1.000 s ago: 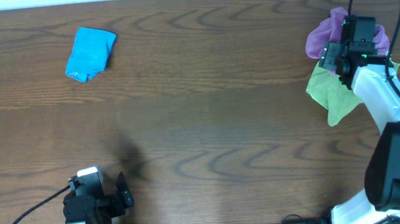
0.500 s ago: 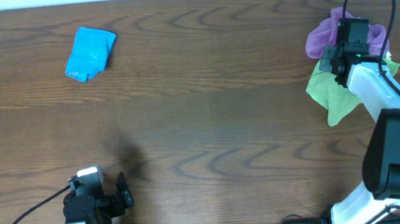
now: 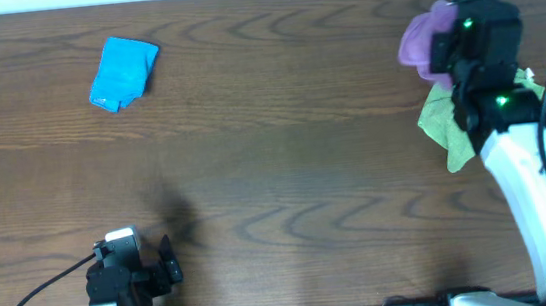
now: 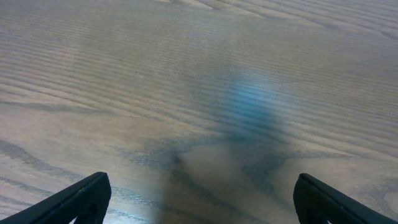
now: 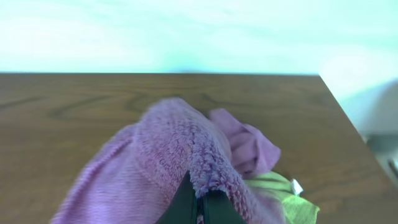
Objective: Fold the cloth
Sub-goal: 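Lift the purple cloth with the right gripper and drag it toward center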
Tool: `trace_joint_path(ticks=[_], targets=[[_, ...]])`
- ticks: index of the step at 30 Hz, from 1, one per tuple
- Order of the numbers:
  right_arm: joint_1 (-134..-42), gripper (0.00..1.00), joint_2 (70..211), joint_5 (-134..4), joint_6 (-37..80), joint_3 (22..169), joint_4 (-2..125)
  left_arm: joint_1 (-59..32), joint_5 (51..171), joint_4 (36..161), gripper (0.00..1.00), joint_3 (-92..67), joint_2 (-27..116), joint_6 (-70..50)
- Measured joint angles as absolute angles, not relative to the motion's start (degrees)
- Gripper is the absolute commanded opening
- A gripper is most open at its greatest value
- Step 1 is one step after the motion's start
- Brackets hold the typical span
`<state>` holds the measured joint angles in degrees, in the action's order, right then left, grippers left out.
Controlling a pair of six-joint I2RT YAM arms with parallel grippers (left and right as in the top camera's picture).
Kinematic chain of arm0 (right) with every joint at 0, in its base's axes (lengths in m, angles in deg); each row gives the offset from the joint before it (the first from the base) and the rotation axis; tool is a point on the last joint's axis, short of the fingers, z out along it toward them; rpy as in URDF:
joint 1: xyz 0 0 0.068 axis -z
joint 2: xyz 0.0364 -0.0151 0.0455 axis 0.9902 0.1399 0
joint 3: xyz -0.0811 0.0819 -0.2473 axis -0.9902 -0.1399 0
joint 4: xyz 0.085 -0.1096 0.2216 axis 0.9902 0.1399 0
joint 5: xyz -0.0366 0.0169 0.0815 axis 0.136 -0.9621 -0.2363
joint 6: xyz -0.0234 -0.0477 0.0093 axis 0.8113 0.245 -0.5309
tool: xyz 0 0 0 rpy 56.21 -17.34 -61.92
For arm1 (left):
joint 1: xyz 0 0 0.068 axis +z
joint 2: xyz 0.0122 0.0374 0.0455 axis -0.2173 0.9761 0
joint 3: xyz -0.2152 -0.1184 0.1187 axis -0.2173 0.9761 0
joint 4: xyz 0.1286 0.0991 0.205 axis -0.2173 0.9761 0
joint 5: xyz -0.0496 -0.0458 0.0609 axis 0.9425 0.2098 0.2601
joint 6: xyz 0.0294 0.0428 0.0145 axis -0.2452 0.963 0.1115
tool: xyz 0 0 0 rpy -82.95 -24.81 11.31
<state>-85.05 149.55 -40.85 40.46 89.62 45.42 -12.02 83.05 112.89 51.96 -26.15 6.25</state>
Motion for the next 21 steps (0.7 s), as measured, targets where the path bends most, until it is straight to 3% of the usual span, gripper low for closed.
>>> trace_joint_path(ticks=[11, 21], targets=[[-106.6, 0.01, 144.0, -40.9, 42.3, 89.6, 57.6, -12.0, 83.1, 112.9, 0.95, 52.0, -26.1, 6.3], [-130.7, 0.02, 143.3, -41.2, 37.9, 89.6, 59.4, -12.0, 83.1, 112.9, 0.95, 52.0, -26.1, 6.3]])
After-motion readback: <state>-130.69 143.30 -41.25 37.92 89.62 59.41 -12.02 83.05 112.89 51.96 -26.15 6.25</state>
